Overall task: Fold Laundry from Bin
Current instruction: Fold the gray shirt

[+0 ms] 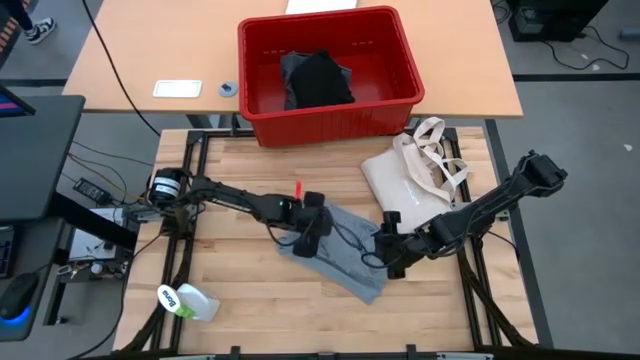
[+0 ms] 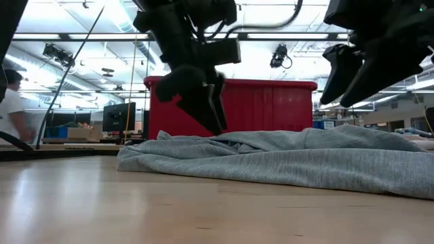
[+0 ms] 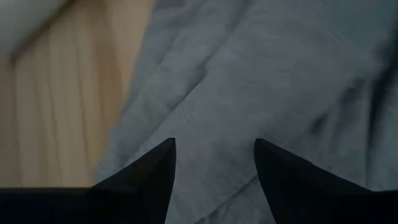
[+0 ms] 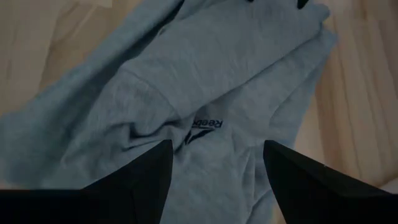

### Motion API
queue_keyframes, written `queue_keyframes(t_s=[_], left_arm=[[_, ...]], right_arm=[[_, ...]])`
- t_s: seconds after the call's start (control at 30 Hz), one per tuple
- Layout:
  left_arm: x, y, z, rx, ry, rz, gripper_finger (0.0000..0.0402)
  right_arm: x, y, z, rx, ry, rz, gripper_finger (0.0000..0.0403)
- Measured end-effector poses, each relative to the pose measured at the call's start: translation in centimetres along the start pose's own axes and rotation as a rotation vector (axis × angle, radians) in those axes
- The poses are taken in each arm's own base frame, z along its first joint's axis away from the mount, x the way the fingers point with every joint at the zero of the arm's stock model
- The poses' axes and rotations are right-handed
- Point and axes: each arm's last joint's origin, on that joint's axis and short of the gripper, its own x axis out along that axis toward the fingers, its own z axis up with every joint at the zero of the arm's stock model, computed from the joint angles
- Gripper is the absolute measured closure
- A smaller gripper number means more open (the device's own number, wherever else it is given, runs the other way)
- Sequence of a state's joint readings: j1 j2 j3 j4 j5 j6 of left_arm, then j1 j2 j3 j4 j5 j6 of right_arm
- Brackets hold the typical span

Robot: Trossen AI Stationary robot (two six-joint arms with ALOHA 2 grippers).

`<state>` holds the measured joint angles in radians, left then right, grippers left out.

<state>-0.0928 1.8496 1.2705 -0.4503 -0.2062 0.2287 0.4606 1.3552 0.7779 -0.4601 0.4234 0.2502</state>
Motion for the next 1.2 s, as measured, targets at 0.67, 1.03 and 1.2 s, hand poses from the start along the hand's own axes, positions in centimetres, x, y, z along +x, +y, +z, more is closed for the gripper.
queue_keyframes(t_s=[0.67,1.03,1.2], left_arm=[[1.5,-1.3,-0.2,0.377,0.052,0.036,0.0189],[2.0,-1.2,-0.3,0.361,0.065,0.066,0.0366],[1.8,-1.6,-0.1,0.352,0.057,0.077,0.0395]], right_arm=[[1.4,0.5,-0.9,0.074,-0.137,0.035,0.0144],[1.4,0.5,-0.8,0.077,-0.151,0.039,0.0144],[1.4,0.5,-0.7,0.078,-0.155,0.041,0.0144]])
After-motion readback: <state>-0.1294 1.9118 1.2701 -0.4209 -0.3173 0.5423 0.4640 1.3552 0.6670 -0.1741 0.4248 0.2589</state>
